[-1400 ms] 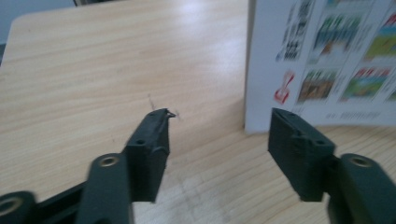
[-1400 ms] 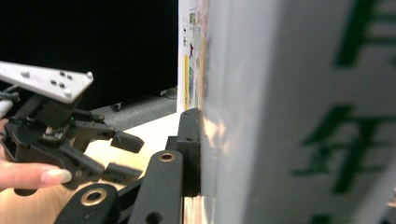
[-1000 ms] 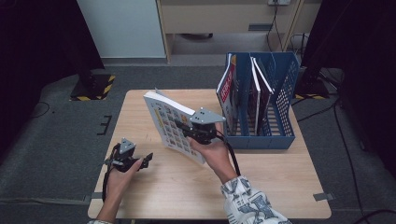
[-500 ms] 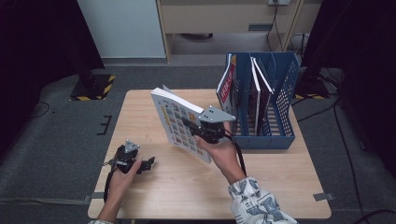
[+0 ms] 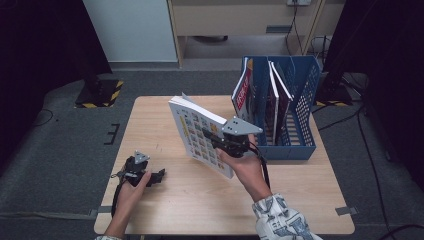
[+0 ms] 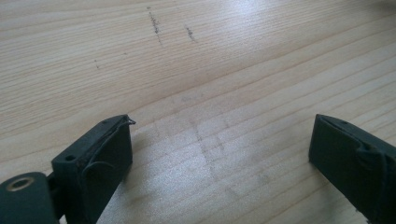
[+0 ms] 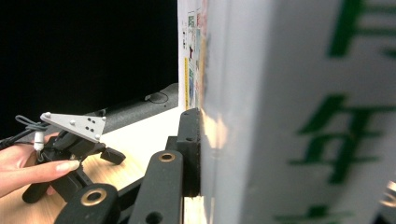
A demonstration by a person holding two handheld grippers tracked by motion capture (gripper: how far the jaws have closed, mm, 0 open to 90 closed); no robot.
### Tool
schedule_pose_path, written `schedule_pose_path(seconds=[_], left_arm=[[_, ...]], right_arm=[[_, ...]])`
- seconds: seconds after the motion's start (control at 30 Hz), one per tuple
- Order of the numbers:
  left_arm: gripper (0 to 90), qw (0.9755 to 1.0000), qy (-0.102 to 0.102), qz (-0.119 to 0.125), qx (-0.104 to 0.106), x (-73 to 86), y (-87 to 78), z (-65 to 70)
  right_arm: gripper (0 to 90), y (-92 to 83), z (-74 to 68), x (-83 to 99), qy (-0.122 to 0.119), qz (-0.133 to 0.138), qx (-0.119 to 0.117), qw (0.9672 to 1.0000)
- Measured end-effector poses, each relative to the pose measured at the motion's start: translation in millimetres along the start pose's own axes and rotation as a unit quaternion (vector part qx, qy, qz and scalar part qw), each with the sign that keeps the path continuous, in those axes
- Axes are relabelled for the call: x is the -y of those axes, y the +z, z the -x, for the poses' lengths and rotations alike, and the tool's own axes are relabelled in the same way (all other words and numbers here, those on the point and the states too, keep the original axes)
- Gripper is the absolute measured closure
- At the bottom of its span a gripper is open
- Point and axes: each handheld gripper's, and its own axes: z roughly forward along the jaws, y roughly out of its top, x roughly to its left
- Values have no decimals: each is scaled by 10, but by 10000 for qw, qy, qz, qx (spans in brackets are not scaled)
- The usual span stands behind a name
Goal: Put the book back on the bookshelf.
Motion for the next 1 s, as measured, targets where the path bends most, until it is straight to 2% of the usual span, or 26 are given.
schedule_pose_path(seconds=[1.0], left_arm=[[18,10000,-71,-28,-61,0,8,15]], right_arm=[[739,-508,75,66,17,64,109,9999]])
